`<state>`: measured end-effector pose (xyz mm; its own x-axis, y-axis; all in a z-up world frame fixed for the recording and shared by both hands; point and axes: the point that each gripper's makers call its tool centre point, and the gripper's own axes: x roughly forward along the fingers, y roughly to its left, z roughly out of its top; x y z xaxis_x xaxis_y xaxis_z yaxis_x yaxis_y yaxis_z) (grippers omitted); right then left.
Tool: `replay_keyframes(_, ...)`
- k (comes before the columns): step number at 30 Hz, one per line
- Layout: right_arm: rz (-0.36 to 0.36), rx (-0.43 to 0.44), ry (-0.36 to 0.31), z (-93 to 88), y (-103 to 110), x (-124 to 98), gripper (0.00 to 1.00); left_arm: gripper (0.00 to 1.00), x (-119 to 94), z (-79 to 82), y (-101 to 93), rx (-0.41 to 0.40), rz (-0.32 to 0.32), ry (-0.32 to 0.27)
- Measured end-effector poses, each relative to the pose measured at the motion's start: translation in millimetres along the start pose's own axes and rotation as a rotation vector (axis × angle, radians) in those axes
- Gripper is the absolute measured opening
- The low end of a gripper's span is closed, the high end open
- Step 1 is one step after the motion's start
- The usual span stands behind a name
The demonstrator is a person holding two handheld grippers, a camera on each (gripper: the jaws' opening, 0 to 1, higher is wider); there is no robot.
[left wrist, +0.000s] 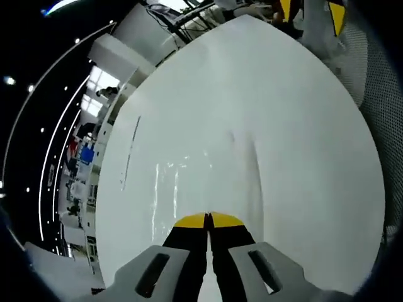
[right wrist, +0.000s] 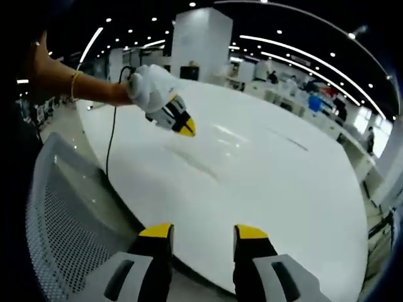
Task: Open the resealable bag by pulling the two sides of the seal apart until the entire bag opening is separated and visibly accessible.
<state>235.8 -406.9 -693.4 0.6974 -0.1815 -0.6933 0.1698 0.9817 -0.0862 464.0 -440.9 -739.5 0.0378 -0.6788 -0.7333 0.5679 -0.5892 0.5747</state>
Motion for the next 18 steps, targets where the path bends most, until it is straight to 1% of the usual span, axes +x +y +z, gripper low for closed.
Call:
replay_keyframes(2, -0.008, 0.015, -0.006, 0.3, -1.9, -1.5, 0.38, 0.00, 4.4, 0.9, 1.7, 0.005, -0.004, -0.002)
replay_keyframes(4, -0.055, 0.046, -0.024, 0.4, -10.2, -5.2, 0.43, 0.00, 10.2, 0.9, 5.8, 0.020, 0.000, -0.001)
replay_keyframes(5, -0.053, 0.052, -0.021, -0.9, -10.5, -6.0, 0.46, 0.00, 12.9, 0.1, 8.4, 0.023, 0.002, 0.001)
replay_keyframes(6, -0.063, 0.064, -0.017, -3.3, -13.0, -6.7, 0.47, 0.00, 14.7, -0.5, 10.0, 0.022, 0.003, 0.005)
replay_keyframes(9, -0.070, 0.076, -0.010, -7.8, -14.6, -8.0, 0.47, 0.00, 20.9, -2.0, 14.4, 0.034, 0.006, 0.004)
replay_keyframes(13, -0.063, 0.076, 0.007, -12.4, -12.0, -7.1, 0.47, 0.00, 28.8, -8.4, 18.9, 0.078, 0.005, 0.039)
replay_keyframes(17, -0.081, 0.095, 0.007, -12.6, -14.6, -7.5, 0.50, 0.00, 33.4, -6.0, 24.6, 0.084, 0.003, 0.031)
replay_keyframes(18, -0.079, 0.100, 0.008, -12.7, -14.4, -7.5, 0.50, 0.00, 35.4, -5.6, 26.8, 0.067, 0.006, 0.024)
